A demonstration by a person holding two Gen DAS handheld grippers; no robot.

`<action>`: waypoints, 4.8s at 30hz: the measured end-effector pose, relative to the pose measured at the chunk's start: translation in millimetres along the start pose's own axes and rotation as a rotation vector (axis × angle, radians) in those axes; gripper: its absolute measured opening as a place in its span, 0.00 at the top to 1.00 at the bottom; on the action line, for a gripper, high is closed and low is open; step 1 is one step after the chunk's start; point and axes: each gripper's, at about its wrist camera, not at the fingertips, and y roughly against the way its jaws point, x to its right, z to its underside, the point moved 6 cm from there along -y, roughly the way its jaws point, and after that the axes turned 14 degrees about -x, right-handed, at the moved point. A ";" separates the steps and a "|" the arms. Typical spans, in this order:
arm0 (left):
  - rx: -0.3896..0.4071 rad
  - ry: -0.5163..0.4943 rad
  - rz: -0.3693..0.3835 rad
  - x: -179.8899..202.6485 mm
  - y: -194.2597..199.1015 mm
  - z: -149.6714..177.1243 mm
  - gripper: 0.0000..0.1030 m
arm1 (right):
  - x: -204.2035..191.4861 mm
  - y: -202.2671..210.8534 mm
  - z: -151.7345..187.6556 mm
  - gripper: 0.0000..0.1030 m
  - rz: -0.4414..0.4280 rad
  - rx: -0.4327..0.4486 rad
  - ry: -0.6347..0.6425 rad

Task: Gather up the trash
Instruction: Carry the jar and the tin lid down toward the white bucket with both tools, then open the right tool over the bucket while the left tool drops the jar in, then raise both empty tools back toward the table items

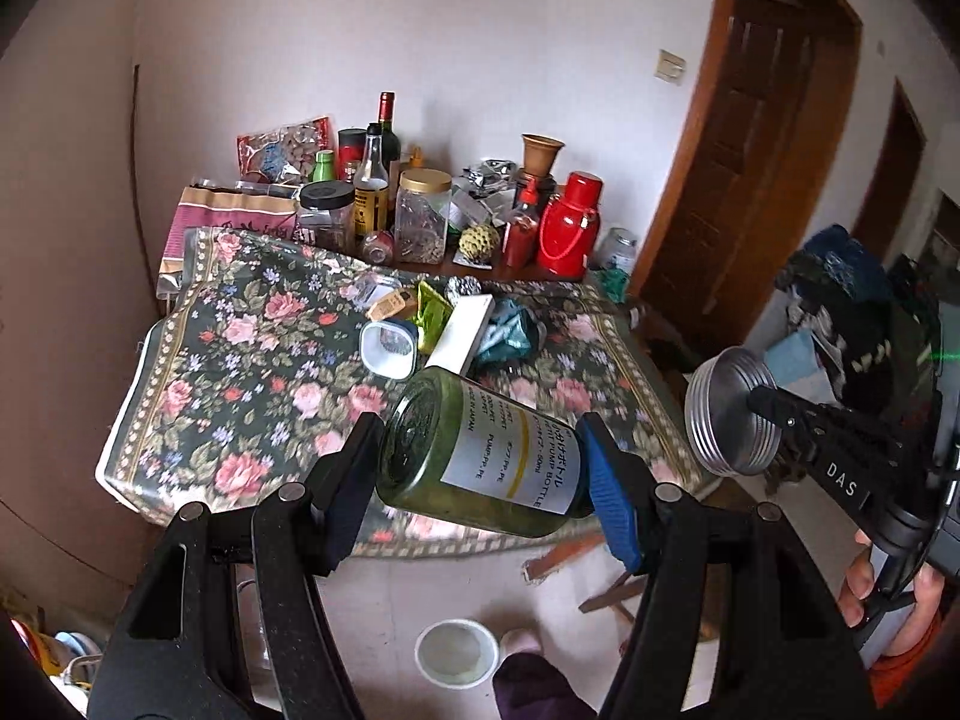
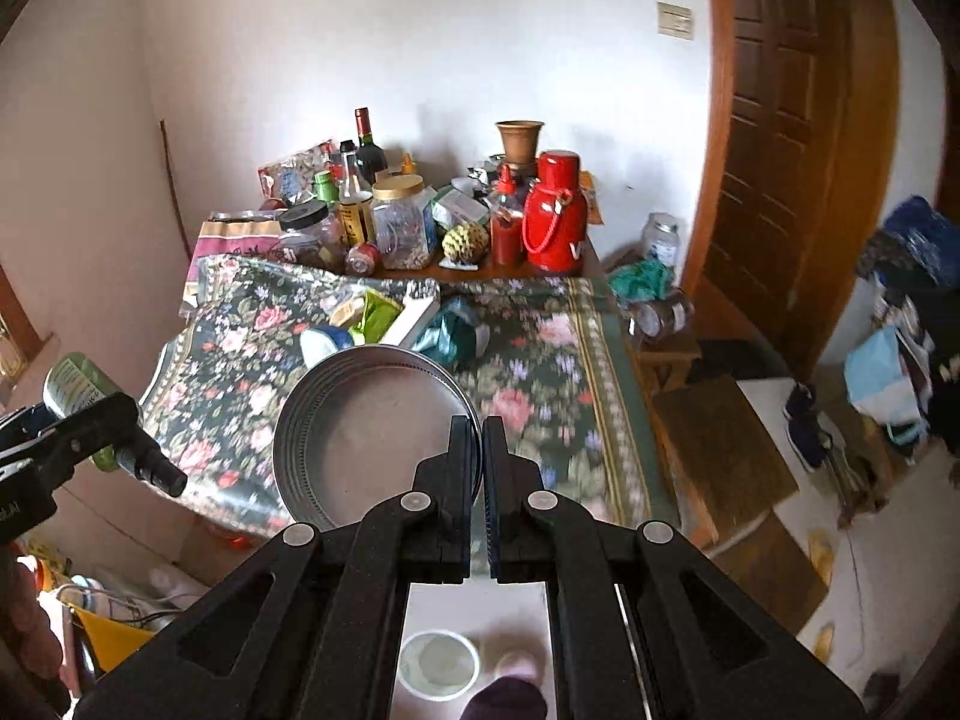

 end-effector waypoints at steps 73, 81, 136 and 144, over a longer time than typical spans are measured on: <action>-0.658 0.152 0.138 -47.2 -431.7 363.9 0.37 | 21.5 -382.7 311.5 0.67 -0.083 -0.598 0.006; -0.656 0.085 0.064 -31.1 -402.6 346.0 0.37 | 23.9 -347.8 289.4 0.67 -0.087 -0.576 0.006; 0.134 0.002 -0.031 -44.4 97.1 33.7 0.30 | -67.0 89.7 29.0 0.23 0.014 0.110 0.013; 0.141 0.044 -0.063 -45.7 61.0 -14.2 0.29 | -41.2 65.1 -14.9 0.23 0.007 0.123 0.022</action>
